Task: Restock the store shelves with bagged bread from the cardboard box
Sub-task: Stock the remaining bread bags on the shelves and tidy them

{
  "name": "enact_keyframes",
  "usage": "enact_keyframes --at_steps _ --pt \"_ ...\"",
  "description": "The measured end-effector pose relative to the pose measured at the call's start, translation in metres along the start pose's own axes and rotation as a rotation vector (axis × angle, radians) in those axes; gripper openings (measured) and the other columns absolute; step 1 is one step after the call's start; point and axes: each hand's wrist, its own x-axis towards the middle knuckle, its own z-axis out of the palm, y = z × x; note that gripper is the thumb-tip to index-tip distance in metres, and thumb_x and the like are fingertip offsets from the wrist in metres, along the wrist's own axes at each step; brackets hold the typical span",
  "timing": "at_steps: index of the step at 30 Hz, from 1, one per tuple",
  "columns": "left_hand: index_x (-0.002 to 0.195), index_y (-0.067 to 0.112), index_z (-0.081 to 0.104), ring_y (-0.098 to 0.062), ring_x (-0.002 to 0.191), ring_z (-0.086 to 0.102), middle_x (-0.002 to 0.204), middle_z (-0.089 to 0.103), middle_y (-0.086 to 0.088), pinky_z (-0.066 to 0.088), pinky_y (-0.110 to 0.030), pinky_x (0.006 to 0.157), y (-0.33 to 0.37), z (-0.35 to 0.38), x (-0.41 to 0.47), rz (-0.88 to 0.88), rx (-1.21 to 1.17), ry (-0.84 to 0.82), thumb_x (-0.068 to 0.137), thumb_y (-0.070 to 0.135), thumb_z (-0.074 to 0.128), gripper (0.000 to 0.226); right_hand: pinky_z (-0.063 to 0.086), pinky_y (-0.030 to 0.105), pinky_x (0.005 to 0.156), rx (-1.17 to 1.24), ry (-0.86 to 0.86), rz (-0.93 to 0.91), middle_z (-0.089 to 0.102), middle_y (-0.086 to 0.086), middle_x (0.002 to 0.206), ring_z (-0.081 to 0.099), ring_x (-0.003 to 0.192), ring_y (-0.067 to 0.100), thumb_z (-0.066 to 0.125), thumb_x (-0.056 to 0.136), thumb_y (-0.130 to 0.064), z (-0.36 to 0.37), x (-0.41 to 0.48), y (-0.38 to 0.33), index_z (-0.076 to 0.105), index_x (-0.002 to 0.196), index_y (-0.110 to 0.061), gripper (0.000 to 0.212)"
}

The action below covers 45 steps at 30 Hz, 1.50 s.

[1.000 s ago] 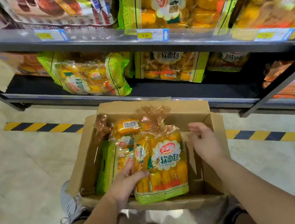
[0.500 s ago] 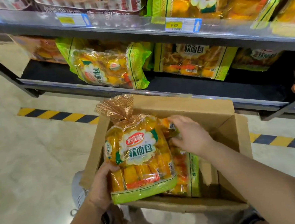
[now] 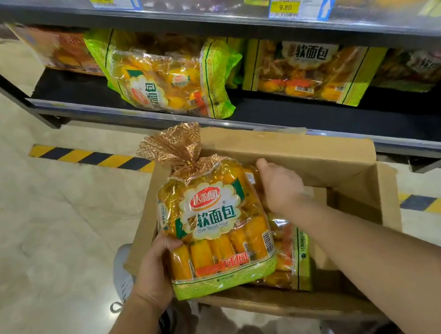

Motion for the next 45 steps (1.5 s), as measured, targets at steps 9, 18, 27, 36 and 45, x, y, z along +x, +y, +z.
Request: enact_keyframes --at_steps 9,18,27,36,45 --pt "0.139 0.008 0.057 -0.037 0.094 0.073 0.128 0.07 -0.023 0.063 -0.052 0.077 0.022 0.03 -0.005 0.044 0.118 -0.07 0.059 0.014 0.067 0.082 0.052 0.03 0.084 0.352 0.122 0.001 0.064 -0.009 0.123 0.062 0.113 0.015 0.077 0.084 -0.02 -0.015 -0.041 0.056 0.048 0.138 -0.035 0.063" --pt "0.138 0.018 0.06 -0.035 0.1 0.075 0.126 0.072 -0.018 0.063 -0.049 0.078 0.035 0.084 -0.027 0.115 0.178 -0.229 0.069 0.013 0.059 0.069 0.052 0.034 0.088 0.775 0.024 0.19 0.065 -0.008 0.115 0.063 0.104 0.015 0.079 0.085 -0.042 -0.042 -0.094 0.115 0.047 0.134 -0.034 0.059" --pt "0.139 0.017 0.06 -0.036 0.099 0.073 0.13 0.069 -0.021 0.06 -0.05 0.084 0.046 0.113 -0.044 0.162 0.235 -0.24 0.083 0.017 0.058 0.057 0.057 0.048 0.094 1.304 0.002 0.244 0.075 -0.004 0.12 0.074 0.107 0.02 0.073 0.091 -0.036 -0.081 -0.158 0.173 0.051 0.14 -0.033 0.053" --pt "0.126 0.019 0.062 -0.03 0.09 0.077 0.108 0.078 -0.012 0.062 -0.046 0.078 0.058 0.147 -0.058 0.192 0.265 -0.315 0.089 0.016 0.058 0.037 0.057 0.046 0.094 1.266 -0.034 0.17 0.074 0.002 0.123 0.072 0.112 0.024 0.074 0.087 -0.032 -0.161 -0.187 0.216 0.054 0.139 -0.026 0.056" --pt "0.134 0.021 0.057 -0.021 0.087 0.079 0.103 0.08 -0.003 0.064 -0.035 0.066 0.071 0.194 -0.055 0.279 0.352 -0.417 0.087 0.016 0.062 0.048 0.062 0.037 0.087 1.216 -0.079 0.102 0.074 0.002 0.122 0.073 0.11 0.025 0.078 0.079 -0.032 -0.224 -0.193 0.247 0.057 0.133 -0.029 0.058"
